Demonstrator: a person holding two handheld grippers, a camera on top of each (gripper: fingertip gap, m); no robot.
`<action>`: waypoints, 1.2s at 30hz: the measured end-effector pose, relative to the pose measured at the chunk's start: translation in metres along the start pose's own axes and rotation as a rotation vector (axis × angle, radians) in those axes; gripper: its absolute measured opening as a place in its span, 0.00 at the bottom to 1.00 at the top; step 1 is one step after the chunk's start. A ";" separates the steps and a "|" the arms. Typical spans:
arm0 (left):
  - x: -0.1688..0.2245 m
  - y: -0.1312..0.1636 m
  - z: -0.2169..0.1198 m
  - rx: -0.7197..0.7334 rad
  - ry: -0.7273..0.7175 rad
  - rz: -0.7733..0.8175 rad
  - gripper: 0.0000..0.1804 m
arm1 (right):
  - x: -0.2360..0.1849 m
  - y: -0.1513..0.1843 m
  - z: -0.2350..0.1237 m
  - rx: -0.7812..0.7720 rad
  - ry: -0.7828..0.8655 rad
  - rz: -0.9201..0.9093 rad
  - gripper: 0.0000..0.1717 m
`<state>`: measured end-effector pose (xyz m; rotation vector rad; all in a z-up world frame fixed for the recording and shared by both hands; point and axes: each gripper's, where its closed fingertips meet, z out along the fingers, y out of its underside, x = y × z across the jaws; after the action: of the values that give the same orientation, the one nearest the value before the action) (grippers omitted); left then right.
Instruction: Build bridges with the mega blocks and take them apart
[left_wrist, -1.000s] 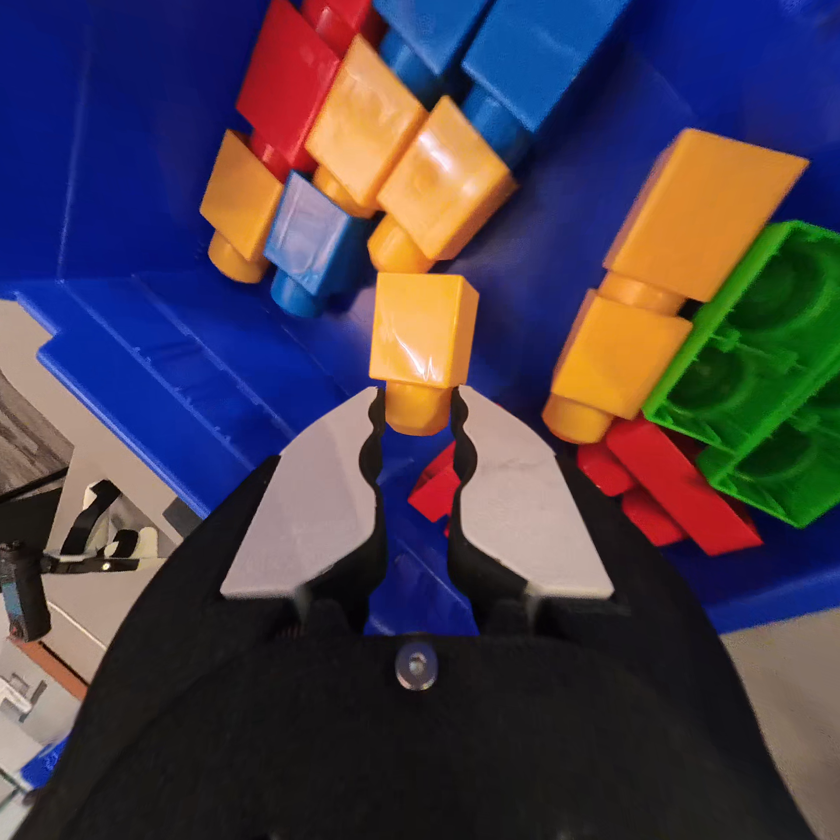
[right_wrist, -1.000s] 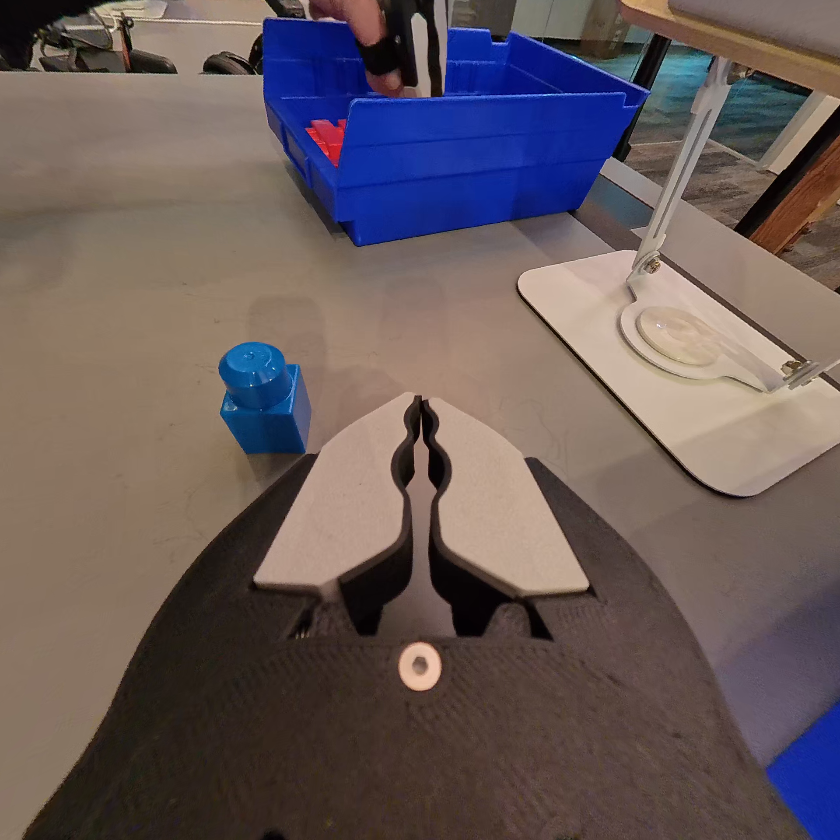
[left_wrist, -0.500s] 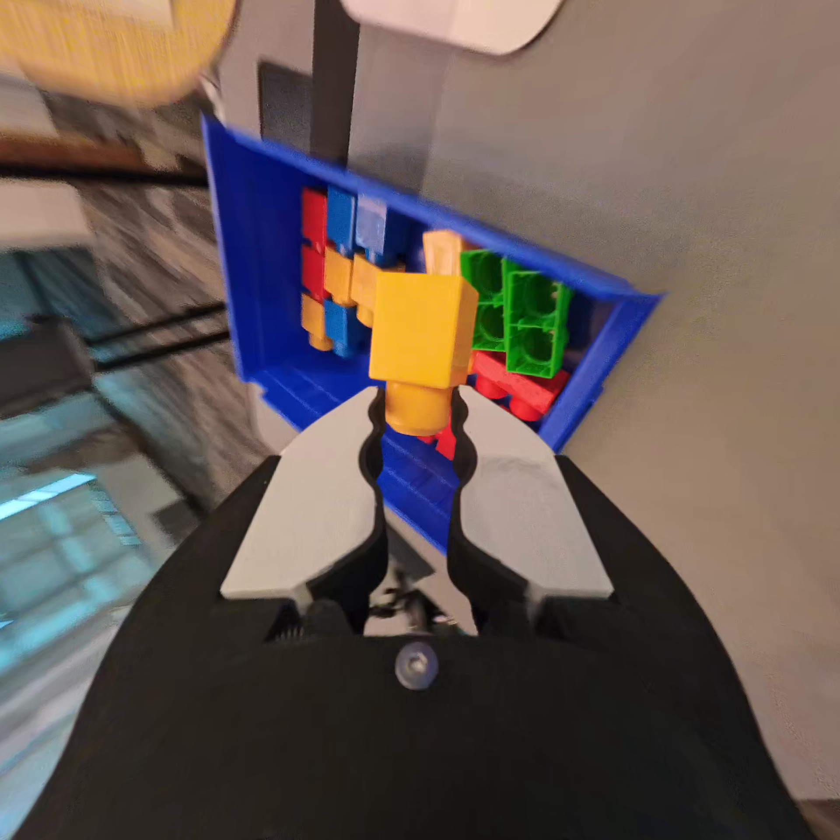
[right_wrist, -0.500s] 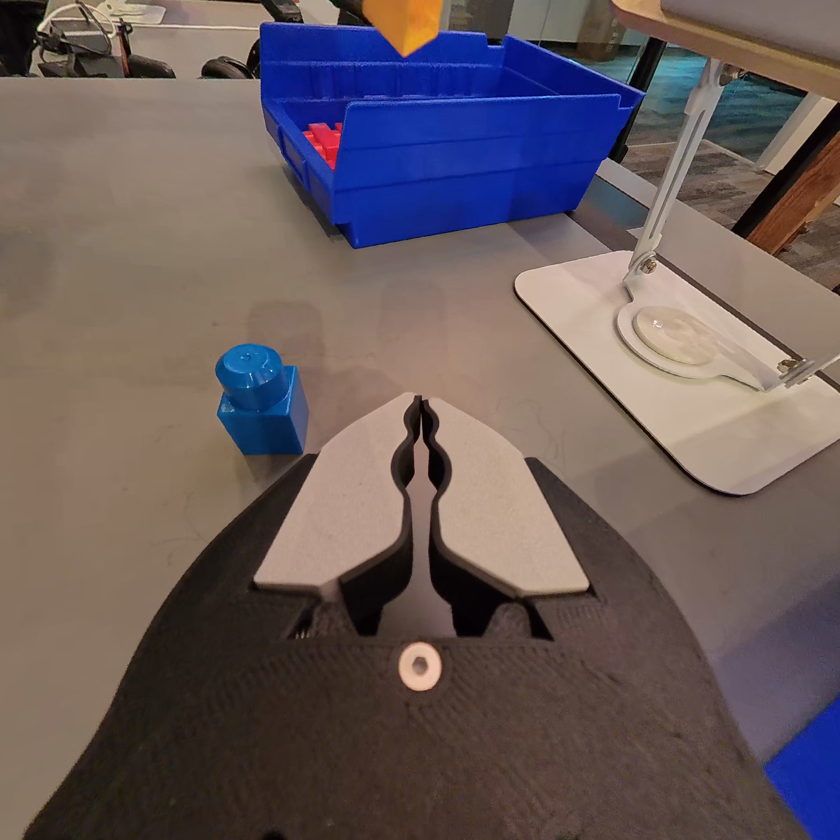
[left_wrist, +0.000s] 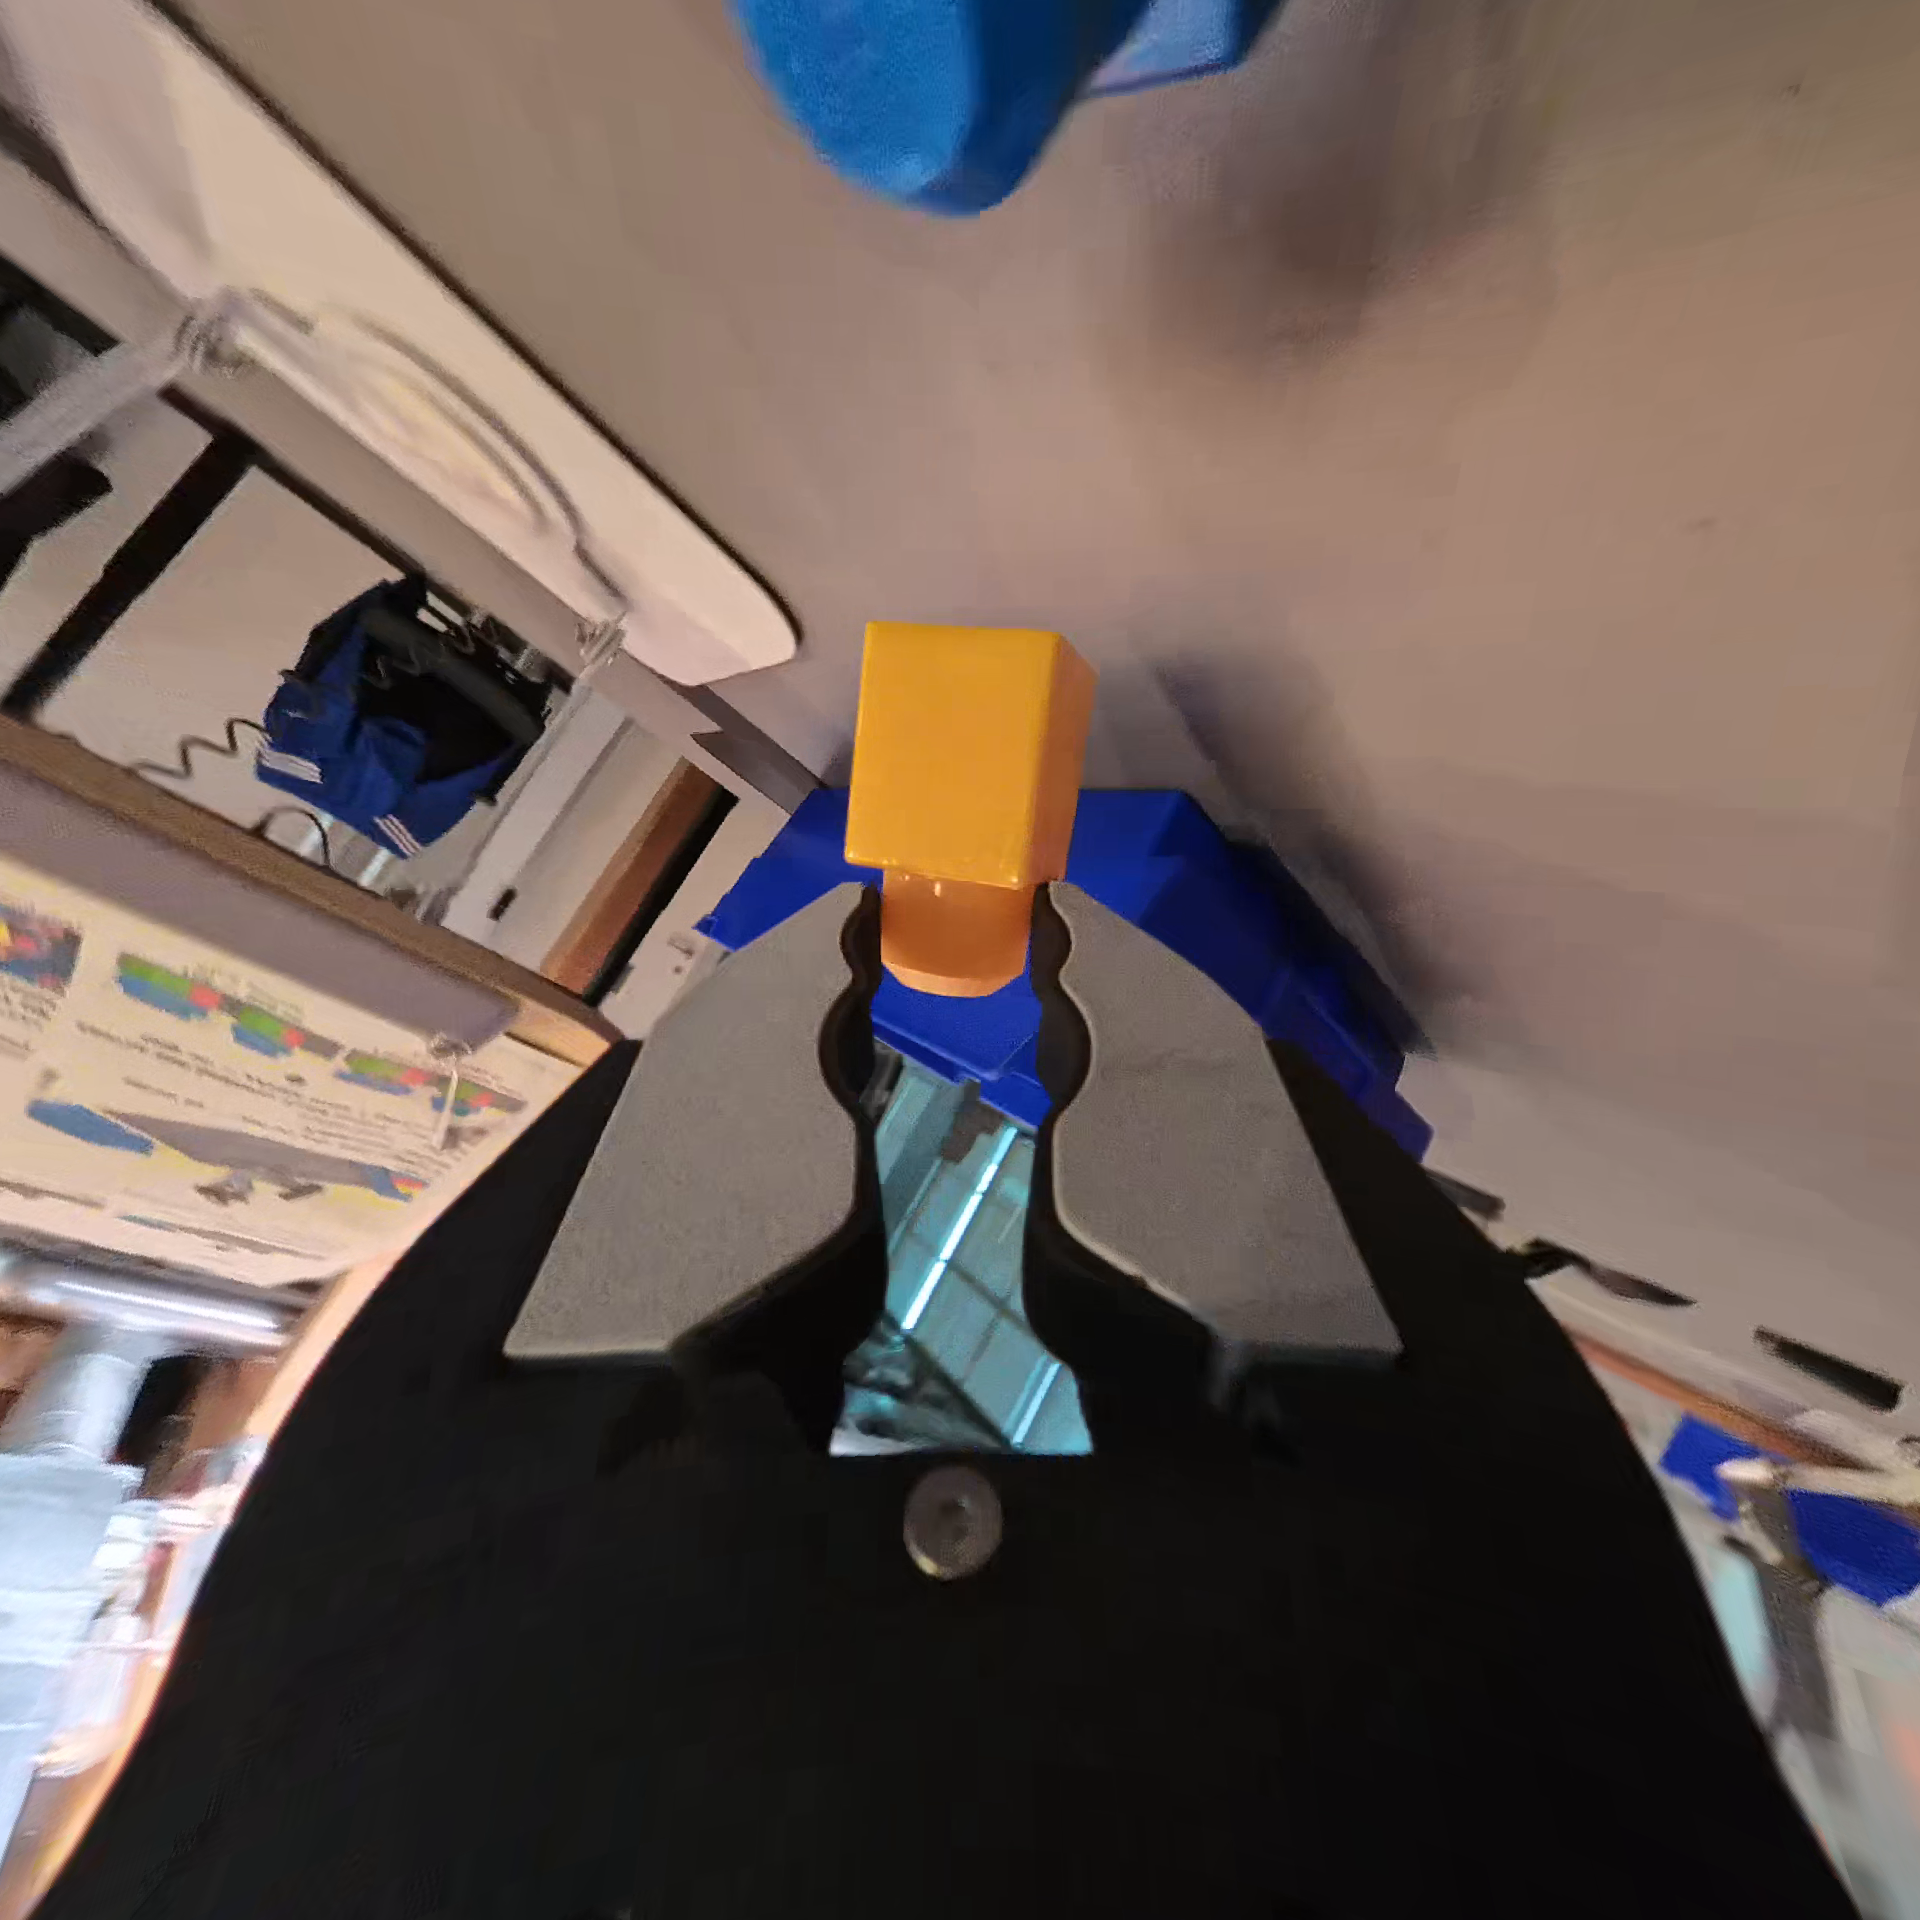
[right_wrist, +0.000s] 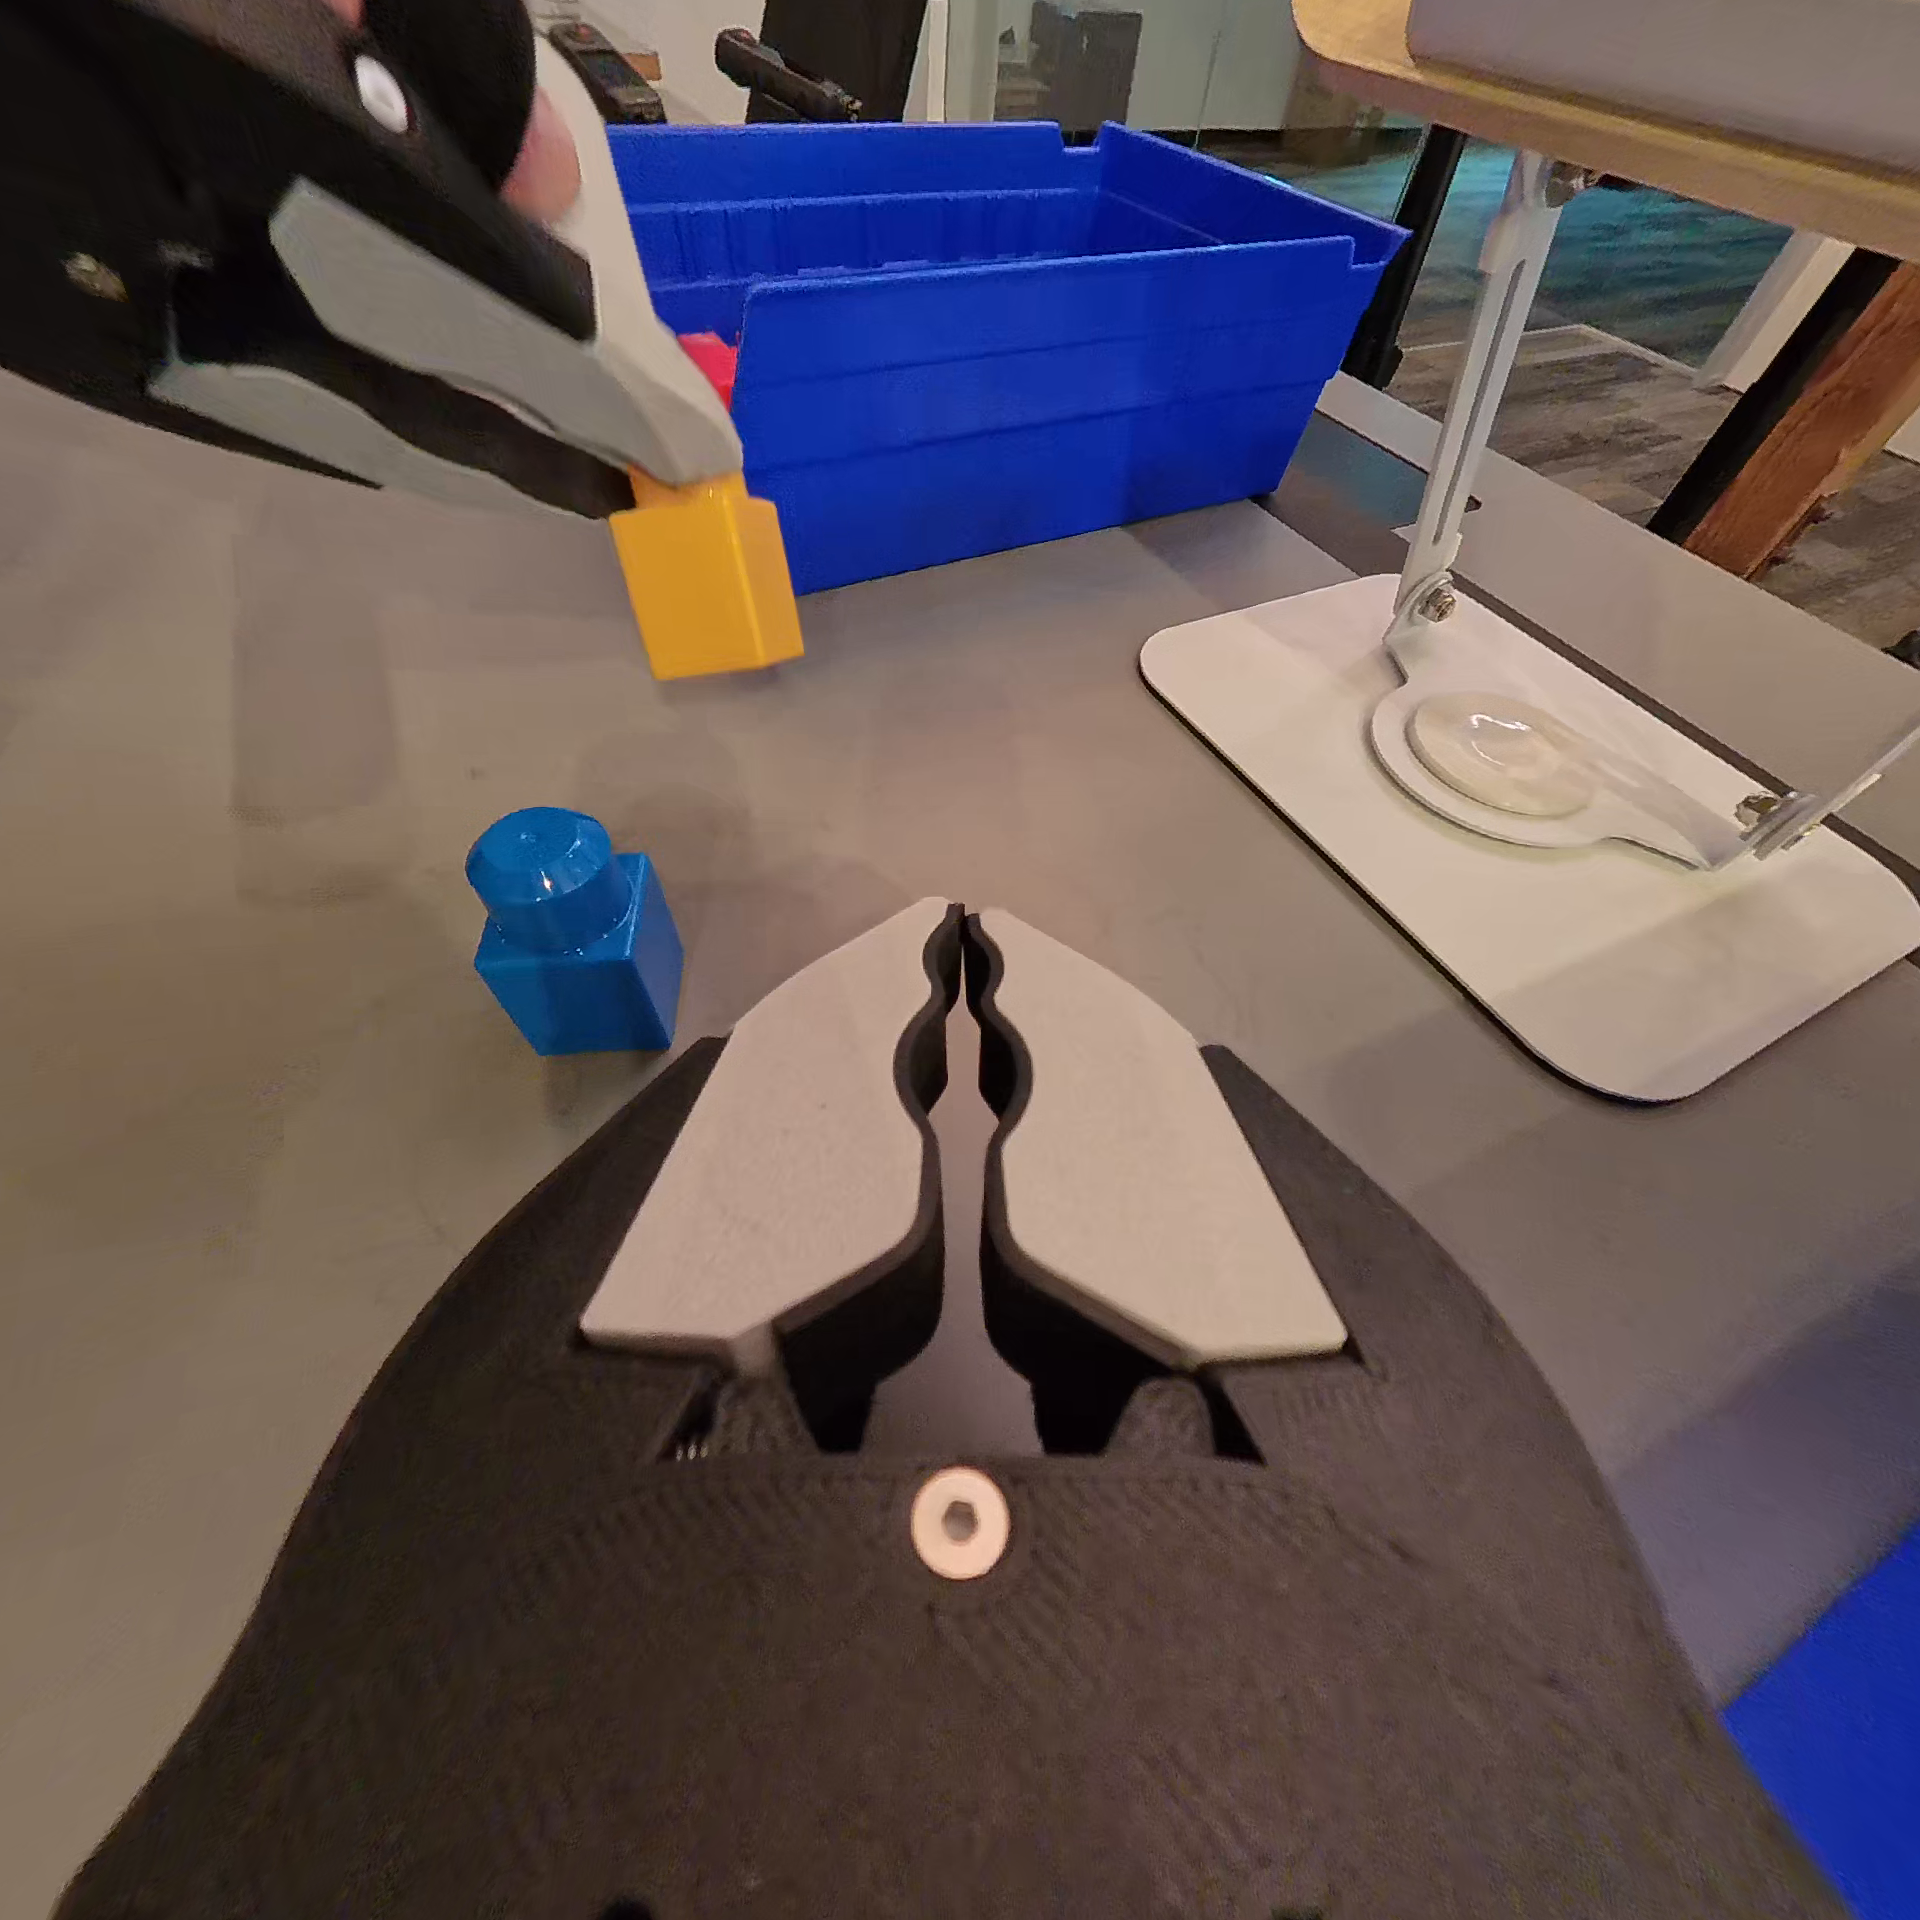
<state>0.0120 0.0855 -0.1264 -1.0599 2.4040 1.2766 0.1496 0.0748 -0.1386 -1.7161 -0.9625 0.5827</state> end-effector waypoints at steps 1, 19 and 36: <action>0.004 -0.004 0.001 -0.001 0.012 0.037 0.15 | 0.000 0.000 0.000 -0.003 -0.001 -0.003 0.00; 0.034 -0.032 0.002 0.072 0.221 0.056 0.33 | -0.002 0.001 0.001 -0.007 -0.008 -0.012 0.00; 0.024 0.143 0.029 0.337 0.294 -1.045 0.35 | -0.001 0.001 0.000 -0.002 -0.009 0.000 0.00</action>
<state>-0.1068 0.1481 -0.0653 -2.0444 1.6208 0.3565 0.1494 0.0744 -0.1392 -1.7164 -0.9697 0.5897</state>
